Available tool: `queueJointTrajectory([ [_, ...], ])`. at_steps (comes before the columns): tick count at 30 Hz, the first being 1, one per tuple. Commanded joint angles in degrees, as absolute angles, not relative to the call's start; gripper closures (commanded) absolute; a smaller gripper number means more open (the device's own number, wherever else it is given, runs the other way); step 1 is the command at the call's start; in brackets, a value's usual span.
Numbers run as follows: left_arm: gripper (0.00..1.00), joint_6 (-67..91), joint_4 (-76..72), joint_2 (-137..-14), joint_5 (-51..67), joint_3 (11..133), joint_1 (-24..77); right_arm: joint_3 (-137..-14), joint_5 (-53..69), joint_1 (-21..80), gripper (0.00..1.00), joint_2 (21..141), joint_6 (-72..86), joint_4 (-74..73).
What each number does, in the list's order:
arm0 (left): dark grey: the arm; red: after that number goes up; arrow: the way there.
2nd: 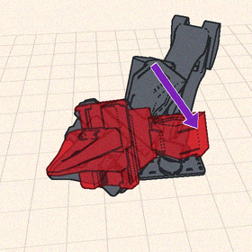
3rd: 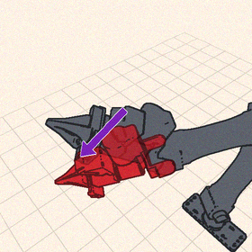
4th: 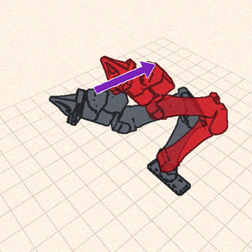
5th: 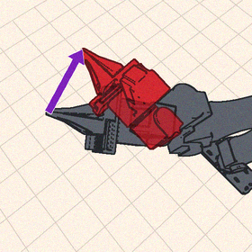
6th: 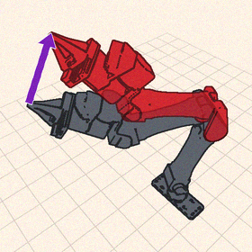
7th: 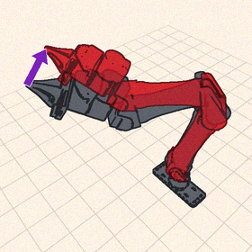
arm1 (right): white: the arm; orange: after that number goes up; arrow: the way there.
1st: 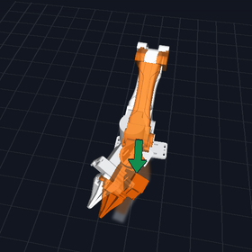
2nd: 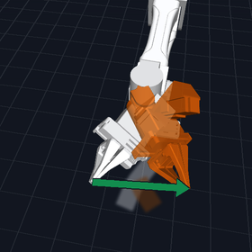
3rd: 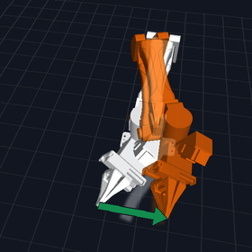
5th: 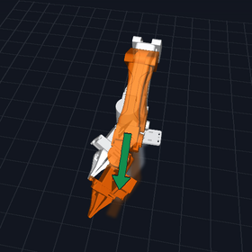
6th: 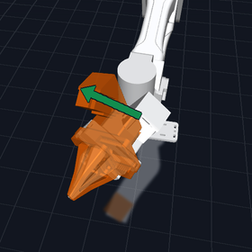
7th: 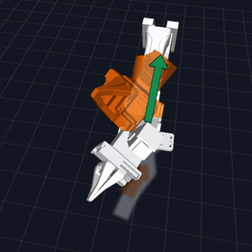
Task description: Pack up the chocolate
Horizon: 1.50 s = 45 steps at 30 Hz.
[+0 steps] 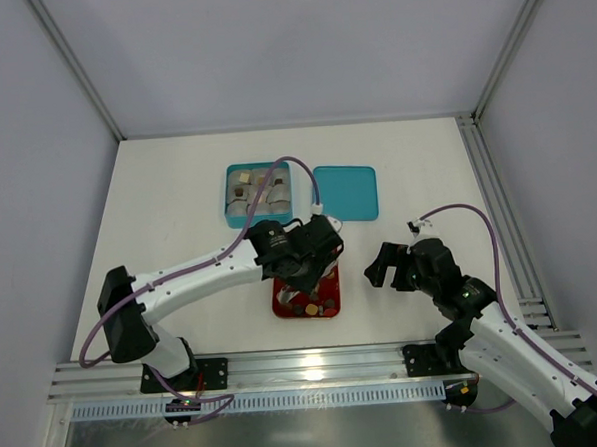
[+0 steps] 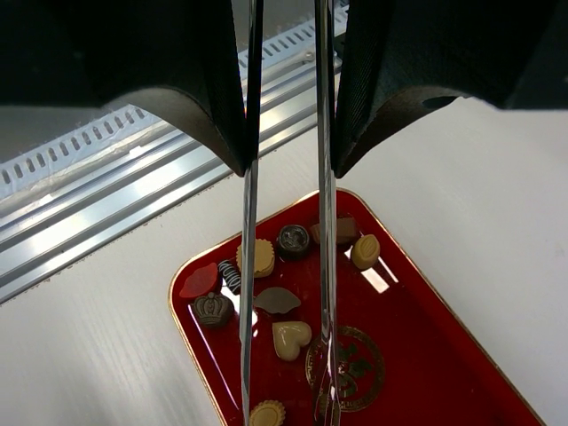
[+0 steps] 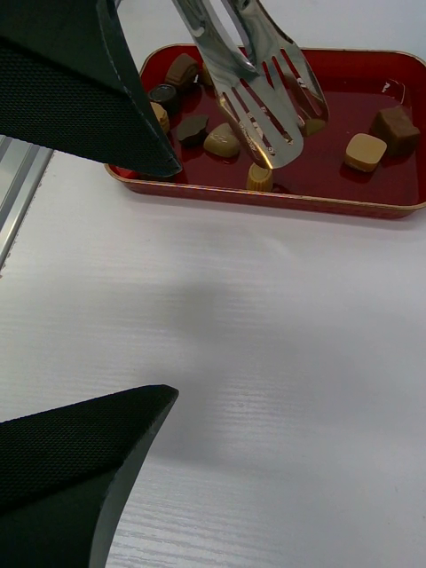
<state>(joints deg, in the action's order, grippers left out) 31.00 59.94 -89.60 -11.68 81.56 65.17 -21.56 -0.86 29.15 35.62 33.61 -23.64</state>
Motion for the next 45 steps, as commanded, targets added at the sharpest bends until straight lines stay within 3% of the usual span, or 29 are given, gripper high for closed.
queueJointTrajectory([
  [1,0.59,30.32,59.41,-89.38,-10.72,83.58,65.83,-22.06,-1.14,29.44,0.00,35.07,34.19,-22.15],
  [45,0.61,28.83,60.03,-94.57,-10.55,85.08,67.24,-21.27,-1.05,29.36,0.00,34.63,34.45,-21.89],
])
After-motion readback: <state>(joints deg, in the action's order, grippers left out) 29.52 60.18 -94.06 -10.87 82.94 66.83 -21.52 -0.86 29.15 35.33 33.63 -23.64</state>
